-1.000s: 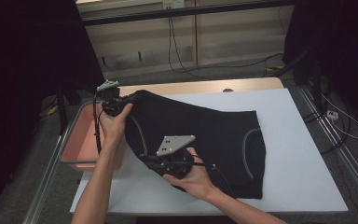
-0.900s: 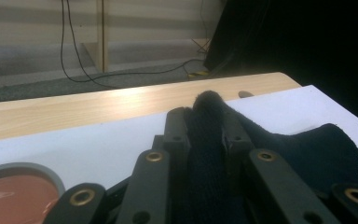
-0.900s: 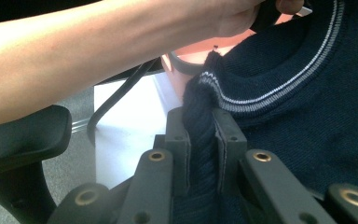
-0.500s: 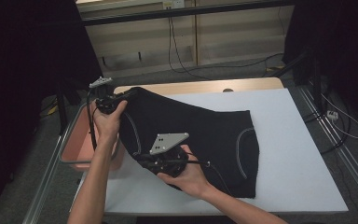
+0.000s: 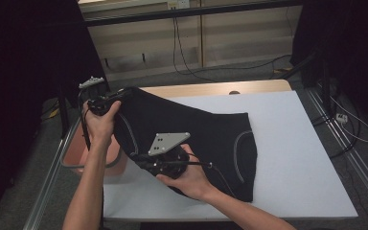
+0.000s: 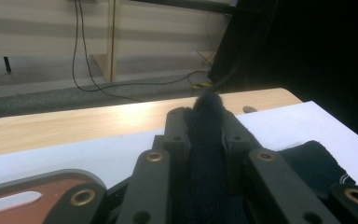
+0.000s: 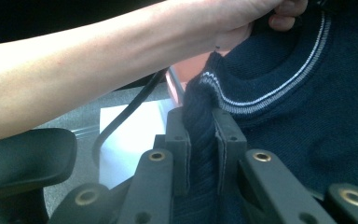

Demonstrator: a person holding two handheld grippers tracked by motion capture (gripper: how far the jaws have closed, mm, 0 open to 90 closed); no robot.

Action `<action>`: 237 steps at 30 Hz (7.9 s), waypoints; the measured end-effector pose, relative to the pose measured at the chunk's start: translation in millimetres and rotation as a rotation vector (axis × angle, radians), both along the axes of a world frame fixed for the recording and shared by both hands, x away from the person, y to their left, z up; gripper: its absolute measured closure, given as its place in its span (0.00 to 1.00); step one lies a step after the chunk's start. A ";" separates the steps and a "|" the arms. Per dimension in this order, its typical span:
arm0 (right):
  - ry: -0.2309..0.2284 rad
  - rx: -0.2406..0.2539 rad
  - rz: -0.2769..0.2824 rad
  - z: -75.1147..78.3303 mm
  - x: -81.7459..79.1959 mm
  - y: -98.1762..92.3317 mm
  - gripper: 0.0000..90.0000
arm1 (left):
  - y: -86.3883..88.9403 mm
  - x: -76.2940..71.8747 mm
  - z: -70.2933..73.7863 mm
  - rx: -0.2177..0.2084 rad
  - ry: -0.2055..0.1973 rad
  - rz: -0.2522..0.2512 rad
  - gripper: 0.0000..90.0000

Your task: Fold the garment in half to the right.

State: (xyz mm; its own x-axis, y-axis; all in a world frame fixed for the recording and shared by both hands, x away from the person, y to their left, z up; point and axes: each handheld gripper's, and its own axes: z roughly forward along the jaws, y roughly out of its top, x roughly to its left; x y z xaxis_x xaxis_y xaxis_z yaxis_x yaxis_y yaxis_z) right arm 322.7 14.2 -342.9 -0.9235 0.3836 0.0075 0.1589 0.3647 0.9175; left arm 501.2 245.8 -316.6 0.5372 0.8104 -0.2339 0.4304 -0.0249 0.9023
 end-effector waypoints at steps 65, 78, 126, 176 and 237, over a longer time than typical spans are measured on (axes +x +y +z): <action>0.013 0.032 -0.026 -4.0 -4.3 -8.3 0.88 | -22.7 1.7 2.8 0.038 0.051 -0.023 0.87; 0.057 0.009 -0.073 -24.3 -6.9 -40.0 0.88 | -58.3 7.6 -15.5 0.058 0.086 -0.065 0.86; 0.104 -0.075 -0.283 -71.7 -39.3 -134.0 0.86 | -172.5 22.9 -59.0 0.087 0.101 -0.195 0.86; 0.167 -0.166 -0.329 -97.5 -50.9 -165.1 0.79 | -234.6 28.3 -106.1 0.133 0.178 -0.243 0.66; 0.100 -0.182 -0.511 -79.8 20.3 -207.8 0.44 | -96.8 -94.7 -108.4 0.244 0.007 -0.252 0.08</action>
